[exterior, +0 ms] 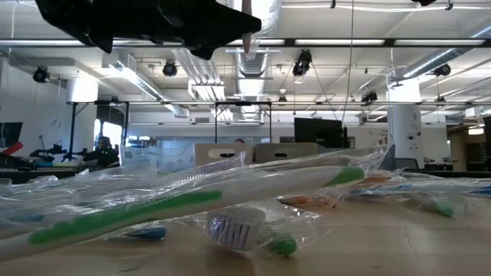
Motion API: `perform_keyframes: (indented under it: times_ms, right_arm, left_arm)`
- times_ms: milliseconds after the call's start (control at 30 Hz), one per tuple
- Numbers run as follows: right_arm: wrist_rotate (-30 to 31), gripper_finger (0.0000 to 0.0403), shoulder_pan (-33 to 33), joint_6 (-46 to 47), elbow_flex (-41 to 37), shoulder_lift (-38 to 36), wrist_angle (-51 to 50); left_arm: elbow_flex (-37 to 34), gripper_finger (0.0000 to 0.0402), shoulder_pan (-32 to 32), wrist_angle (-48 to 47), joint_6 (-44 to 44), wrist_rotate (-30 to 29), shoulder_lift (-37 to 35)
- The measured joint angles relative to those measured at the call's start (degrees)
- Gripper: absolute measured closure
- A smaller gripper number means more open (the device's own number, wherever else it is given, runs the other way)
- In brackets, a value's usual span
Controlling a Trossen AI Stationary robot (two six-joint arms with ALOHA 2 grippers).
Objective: Pick & Place Toothbrushes
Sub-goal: Put the orange toothbrush into the white bin
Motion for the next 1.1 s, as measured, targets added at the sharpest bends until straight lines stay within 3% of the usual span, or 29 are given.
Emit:
perform_keyframes:
  times_ms: [300, 567, 833, 1100]
  right_arm:
    - [0.5, 0.0368, 0.0, -0.3, 0.0, 0.0, -0.7]
    - [9.7, 0.0292, 0.1, 0.8, 0.0, -2.3, -6.4]
    - [11.0, 0.0196, 0.0, 12.9, 0.0, -10.9, -27.8]
    - [12.0, 0.0151, 0.1, 30.0, 0.0, -20.1, -51.3]
  left_arm:
    - [-0.1, 0.0374, 0.0, -0.5, -0.2, 0.2, 0.0]
    - [-0.1, 0.0373, 0.1, -1.9, -1.4, -0.6, -0.3]
    - [-0.1, 0.0372, -0.1, -7.0, -1.9, -9.9, -3.9]
    - [0.3, 0.0371, 0.8, -11.1, -2.3, -23.0, -8.0]
